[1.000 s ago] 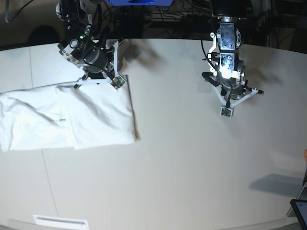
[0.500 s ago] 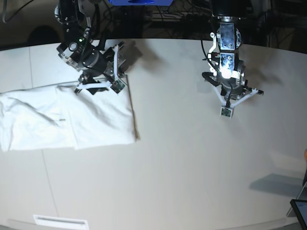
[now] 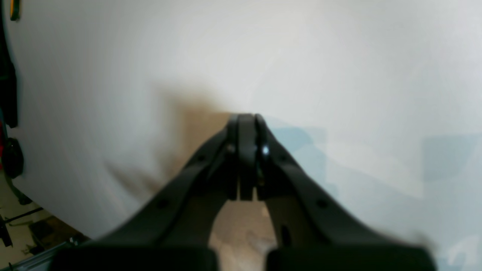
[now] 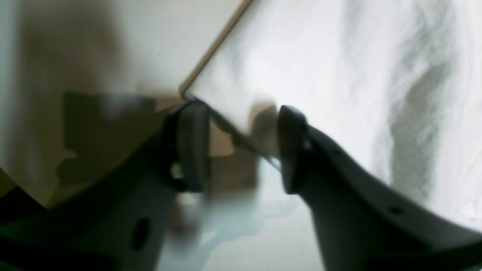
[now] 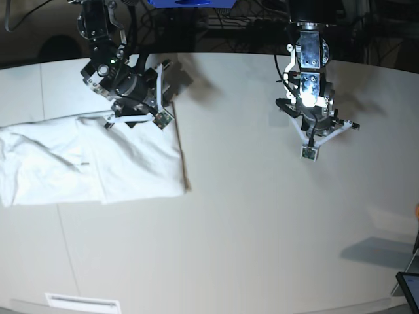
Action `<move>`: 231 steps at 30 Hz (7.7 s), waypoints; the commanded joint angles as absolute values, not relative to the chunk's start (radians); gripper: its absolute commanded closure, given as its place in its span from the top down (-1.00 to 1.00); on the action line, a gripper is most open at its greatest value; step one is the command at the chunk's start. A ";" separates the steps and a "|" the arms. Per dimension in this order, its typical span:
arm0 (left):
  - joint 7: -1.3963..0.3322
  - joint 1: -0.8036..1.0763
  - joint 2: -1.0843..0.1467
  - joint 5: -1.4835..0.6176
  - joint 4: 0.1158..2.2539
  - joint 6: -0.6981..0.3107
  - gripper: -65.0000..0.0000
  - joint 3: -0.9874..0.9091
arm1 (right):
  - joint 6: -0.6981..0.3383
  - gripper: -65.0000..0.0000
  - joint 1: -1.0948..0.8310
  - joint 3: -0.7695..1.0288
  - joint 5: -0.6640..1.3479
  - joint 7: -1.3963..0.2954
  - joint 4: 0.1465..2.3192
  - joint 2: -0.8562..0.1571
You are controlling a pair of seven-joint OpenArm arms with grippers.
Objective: Fold the T-shirt properly
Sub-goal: 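Drag the held end with the right gripper toward the folded middle, then open the right gripper and bring the left gripper over the shirt, then press and smooth the folded shirt edge with the left gripper, then lift the left gripper away and grasp the shirt end with the right gripper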
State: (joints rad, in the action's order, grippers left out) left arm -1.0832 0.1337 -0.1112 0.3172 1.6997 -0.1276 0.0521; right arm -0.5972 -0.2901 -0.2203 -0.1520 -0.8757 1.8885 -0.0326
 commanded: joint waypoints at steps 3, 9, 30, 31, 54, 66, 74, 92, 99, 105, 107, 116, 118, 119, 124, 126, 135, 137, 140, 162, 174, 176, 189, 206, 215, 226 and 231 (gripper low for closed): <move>-1.106 0.136 -0.113 0.285 1.698 -0.139 -1.00 0.053 | -0.595 -0.63 -0.280 -0.220 -0.142 -0.866 1.900 -0.031; -1.106 0.136 -0.113 0.285 1.698 -0.139 -1.00 0.053 | -0.593 -0.93 -0.282 -0.220 -0.142 -0.871 1.902 -0.031; -1.106 0.134 -0.113 0.285 1.698 -0.139 -1.00 0.053 | -0.588 -0.98 -0.360 -0.414 -0.142 -1.017 1.989 0.074; -1.106 0.134 -0.113 0.285 1.698 -0.139 -1.00 0.053 | -0.587 -0.98 -0.358 -0.421 -0.142 -1.017 1.989 0.077; -0.987 0.110 -0.113 0.038 1.822 -0.139 -1.00 0.064 | -0.340 -0.29 -0.288 -0.179 -0.142 -1.084 2.012 0.056; -0.835 0.018 -0.108 -0.449 1.928 -0.139 -1.00 0.315 | -0.340 -0.29 -0.217 0.249 -0.142 -0.987 2.002 0.039; -0.776 -0.068 0.010 -0.438 1.689 -0.139 -0.99 0.590 | -0.341 -0.29 -0.216 0.354 -0.140 -0.903 1.988 -0.042; -0.777 -0.047 -0.162 -0.430 1.627 -0.134 -0.99 0.576 | -0.341 -0.27 -0.191 0.424 -0.140 -0.817 1.986 -0.087; -0.777 -0.074 -0.246 -0.429 1.590 -0.134 -0.99 0.496 | -0.341 -0.27 -0.191 0.424 -0.140 -0.817 1.986 -0.087; -0.782 -0.068 -0.268 -0.440 1.744 -0.136 -0.99 0.489 | -0.341 -0.27 -0.193 0.418 -0.140 -0.822 1.985 -0.084; -0.840 -0.074 -0.268 -0.430 1.785 -0.134 -0.99 0.476 | -0.341 -0.27 -0.193 0.417 -0.140 -0.822 1.985 -0.081; -0.921 -0.053 -0.239 -0.460 1.914 -0.134 -0.99 0.387 | -0.341 -0.27 -0.196 0.421 -0.140 -0.822 1.985 -0.081; -0.921 -0.041 -0.219 -0.479 1.903 -0.137 -0.99 0.398 | -0.341 -0.27 -0.194 0.423 -0.140 -0.822 1.985 -0.081; -0.921 -0.030 -0.208 -0.487 1.894 -0.137 -0.99 0.406 | -0.341 -0.27 -0.193 0.424 -0.140 -0.820 1.985 -0.081; -0.915 -0.022 -0.182 -0.479 1.801 -0.137 -0.99 0.481 | -0.340 -0.28 -0.165 0.438 -0.140 -0.817 1.965 -0.081; -0.915 -0.025 -0.182 -0.481 1.762 -0.137 -0.99 0.498 | -0.340 -0.27 -0.153 0.463 -0.139 -0.816 1.960 -0.079; -0.914 -0.022 -0.291 -0.481 1.699 -0.137 -0.99 0.496 | -0.426 -0.22 -0.088 0.524 -0.139 -0.825 1.959 -0.085; -0.914 -0.028 -0.317 -0.481 1.701 -0.137 -0.99 0.495 | -0.499 -0.10 -0.077 0.521 -0.139 -0.855 1.957 -0.081; -0.914 -0.036 -0.341 -0.481 1.699 -0.137 -0.99 0.493 | -0.595 0.04 -0.035 0.524 -0.139 -0.940 1.957 -0.077; -0.920 -0.054 -0.344 -0.487 1.819 -0.137 -1.00 0.351 | -0.698 0.25 0.179 0.665 -0.117 -1.207 1.787 -0.084; -0.918 -0.025 -0.236 -0.481 1.842 -0.137 -1.00 0.410 | -0.698 0.25 0.188 0.816 0.369 -1.322 1.590 -0.228; -0.915 -0.027 -0.232 -0.481 1.817 -0.137 -1.00 0.437 | -0.698 0.25 0.197 0.831 0.427 -1.334 1.537 -0.251; -0.915 0.007 -0.280 -0.481 1.840 -0.137 -1.00 0.349 | -0.698 0.60 0.182 0.837 1.013 -1.333 0.977 -0.478; -0.921 0.134 -0.447 -0.481 1.822 -0.137 -1.00 0.114 | -0.698 0.60 0.151 0.725 1.035 -1.288 0.977 -0.450; -0.920 0.130 -0.444 -0.479 1.744 -0.137 -1.00 0.117 | -0.698 0.60 0.150 0.656 1.035 -1.285 0.975 -0.401; -0.920 0.030 -0.389 -0.481 1.656 -0.137 -1.00 0.280 | -0.698 0.60 0.147 0.558 1.033 -1.279 0.977 -0.361; -0.918 0.008 -0.325 -0.481 1.612 -0.137 -1.00 0.303 | -0.698 0.60 0.120 0.556 1.033 -1.283 0.978 -0.346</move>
State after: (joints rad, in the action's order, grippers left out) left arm -0.8913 0.0135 -0.3164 -0.4858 1.6108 -0.1356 0.3050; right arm -0.7147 0.1261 0.5625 1.1156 -1.2209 0.9787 -0.3393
